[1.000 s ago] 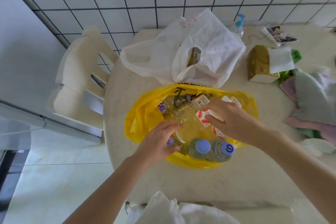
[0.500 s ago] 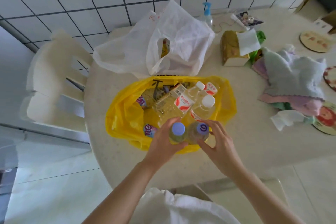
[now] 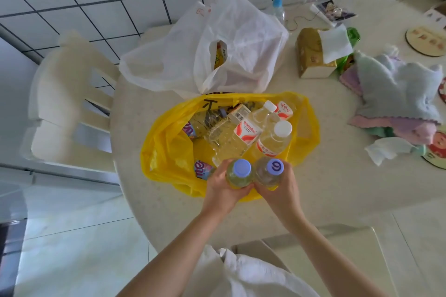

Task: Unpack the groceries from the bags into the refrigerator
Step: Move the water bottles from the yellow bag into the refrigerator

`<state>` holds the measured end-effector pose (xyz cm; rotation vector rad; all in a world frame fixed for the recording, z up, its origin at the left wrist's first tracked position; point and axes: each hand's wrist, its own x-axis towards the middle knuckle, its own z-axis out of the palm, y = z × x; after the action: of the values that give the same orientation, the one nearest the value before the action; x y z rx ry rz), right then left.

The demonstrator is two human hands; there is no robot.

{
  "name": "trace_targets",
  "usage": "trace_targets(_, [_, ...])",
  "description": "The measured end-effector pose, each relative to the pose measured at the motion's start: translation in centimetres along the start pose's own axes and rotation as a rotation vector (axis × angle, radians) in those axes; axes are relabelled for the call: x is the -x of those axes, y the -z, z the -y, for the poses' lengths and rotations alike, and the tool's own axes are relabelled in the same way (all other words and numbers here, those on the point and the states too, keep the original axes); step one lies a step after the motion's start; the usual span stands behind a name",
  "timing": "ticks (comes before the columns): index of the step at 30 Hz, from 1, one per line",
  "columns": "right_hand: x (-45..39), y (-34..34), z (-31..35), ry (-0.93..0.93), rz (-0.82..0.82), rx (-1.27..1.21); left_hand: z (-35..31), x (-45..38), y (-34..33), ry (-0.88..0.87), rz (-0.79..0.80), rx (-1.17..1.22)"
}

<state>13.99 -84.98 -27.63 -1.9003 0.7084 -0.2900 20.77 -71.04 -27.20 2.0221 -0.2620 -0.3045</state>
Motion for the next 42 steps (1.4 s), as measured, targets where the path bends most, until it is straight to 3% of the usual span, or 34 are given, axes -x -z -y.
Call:
trace_targets(5, [0.0, 0.1, 0.5, 0.006, -0.046, 0.015, 0.0, -0.2, 0.4, 0.015, -0.017, 0.002])
trace_targets(9, [0.1, 0.4, 1.5, 0.055, -0.053, 0.047, -0.3, -0.9, 1.4, 0.203, -0.056, 0.025])
trace_targets(16, [1.2, 2.7, 7.4, 0.169, -0.035, -0.033, -3.8, -0.9, 5.2, 0.118, -0.057, 0.183])
trace_targets(24, [5.0, 6.1, 11.4, 0.086, 0.184, -0.426, -8.1, 3.9, 8.5, 0.157, -0.252, 0.325])
trace_targets(29, [9.4, 7.2, 9.7, 0.041, 0.336, -0.398, -8.1, 11.6, 8.1, 0.21, -0.406, 0.332])
trace_targets(42, [21.7, 5.6, 7.0, 0.14, 0.879, -0.181, -3.8, 36.1, 6.8, 0.569, -0.844, 0.34])
